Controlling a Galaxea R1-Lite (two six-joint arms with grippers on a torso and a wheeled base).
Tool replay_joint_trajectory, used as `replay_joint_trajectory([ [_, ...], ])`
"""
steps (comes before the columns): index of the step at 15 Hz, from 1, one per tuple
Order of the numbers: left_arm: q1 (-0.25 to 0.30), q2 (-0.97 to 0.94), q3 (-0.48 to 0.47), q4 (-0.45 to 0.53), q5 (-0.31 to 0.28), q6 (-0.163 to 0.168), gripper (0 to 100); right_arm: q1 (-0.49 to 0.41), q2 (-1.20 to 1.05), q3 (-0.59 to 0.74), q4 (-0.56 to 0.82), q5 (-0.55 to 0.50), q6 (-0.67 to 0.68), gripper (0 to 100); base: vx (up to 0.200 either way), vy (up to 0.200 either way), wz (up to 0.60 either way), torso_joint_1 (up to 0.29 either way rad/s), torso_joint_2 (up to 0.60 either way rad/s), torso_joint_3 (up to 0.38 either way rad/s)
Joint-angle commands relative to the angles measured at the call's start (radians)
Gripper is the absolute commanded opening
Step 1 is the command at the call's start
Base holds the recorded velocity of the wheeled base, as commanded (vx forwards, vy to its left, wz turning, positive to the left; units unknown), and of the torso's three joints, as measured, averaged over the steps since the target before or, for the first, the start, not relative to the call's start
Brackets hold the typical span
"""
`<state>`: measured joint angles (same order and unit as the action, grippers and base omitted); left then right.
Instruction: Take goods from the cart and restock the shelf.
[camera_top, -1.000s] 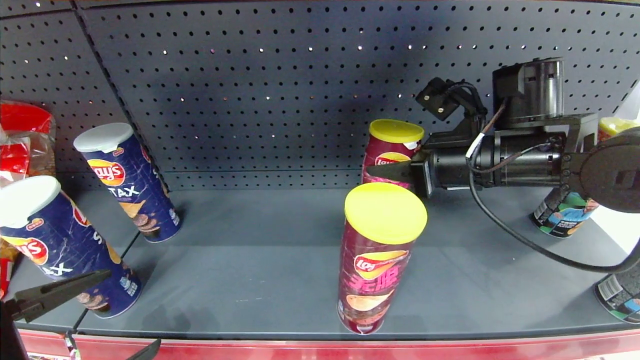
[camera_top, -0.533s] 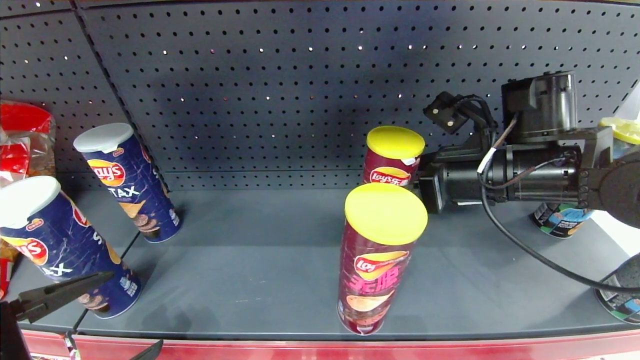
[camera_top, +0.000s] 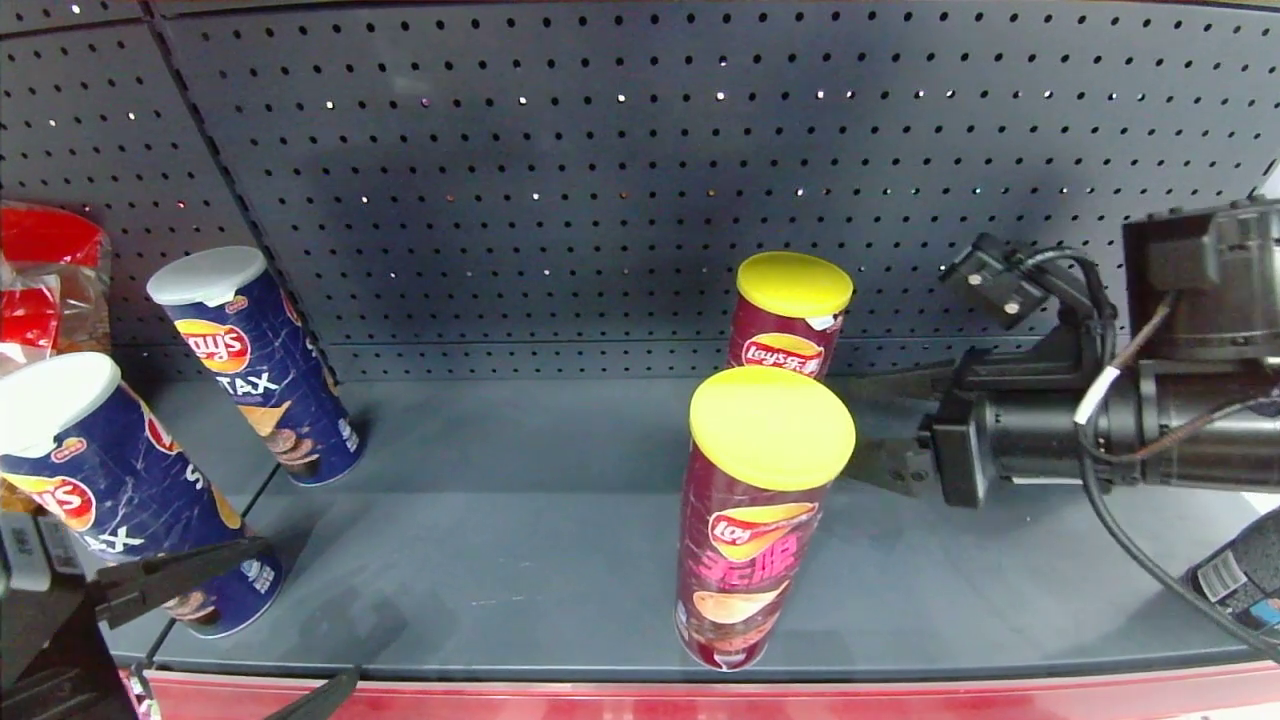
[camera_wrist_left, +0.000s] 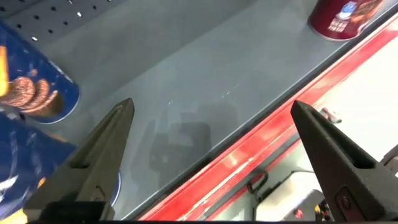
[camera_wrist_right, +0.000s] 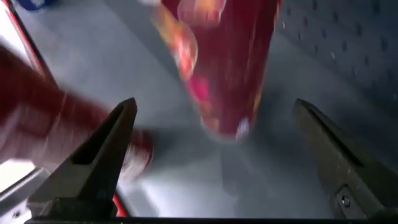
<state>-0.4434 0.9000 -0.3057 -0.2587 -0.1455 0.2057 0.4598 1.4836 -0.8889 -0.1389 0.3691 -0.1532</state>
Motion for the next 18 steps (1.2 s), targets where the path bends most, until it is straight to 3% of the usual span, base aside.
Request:
replay_joint_trajectory([
  [1,0.002,0.071,-0.023,-0.001,0.0,0.0,100,-0.016,-0.141,0.104,0.001,-0.015,0.009,100,0.0,0.0,0.0,0.0,0.0,0.0],
  [7,-0.003,0.295,-0.102,-0.004,-0.037,0.001,100,-0.012,-0.571,0.429,0.007,-0.009,0.027,100,0.0,0.0,0.0,0.0,0.0,0.0],
  [10,-0.064,0.467,-0.219,-0.005,-0.039,-0.003,100,-0.01,-0.821,0.561,0.013,-0.007,0.03,100,0.0,0.0,0.0,0.0,0.0,0.0],
  [11,-0.084,0.499,-0.245,-0.005,-0.039,-0.009,100,-0.013,-0.856,0.576,0.015,-0.01,0.032,100,0.0,0.0,0.0,0.0,0.0,0.0],
  [14,-0.184,0.64,-0.352,-0.007,-0.035,-0.088,100,-0.021,-0.961,0.614,0.041,-0.058,0.058,100,0.0,0.0,0.0,0.0,0.0,0.0],
  [15,-0.207,0.666,-0.365,-0.007,-0.029,-0.1,100,-0.021,-0.97,0.614,0.053,-0.07,0.07,100,0.0,0.0,0.0,0.0,0.0,0.0],
  [18,-0.207,0.683,-0.365,-0.007,-0.029,-0.103,100,-0.026,-0.977,0.614,0.055,-0.072,0.073,100,0.0,0.0,0.0,0.0,0.0,0.0],
])
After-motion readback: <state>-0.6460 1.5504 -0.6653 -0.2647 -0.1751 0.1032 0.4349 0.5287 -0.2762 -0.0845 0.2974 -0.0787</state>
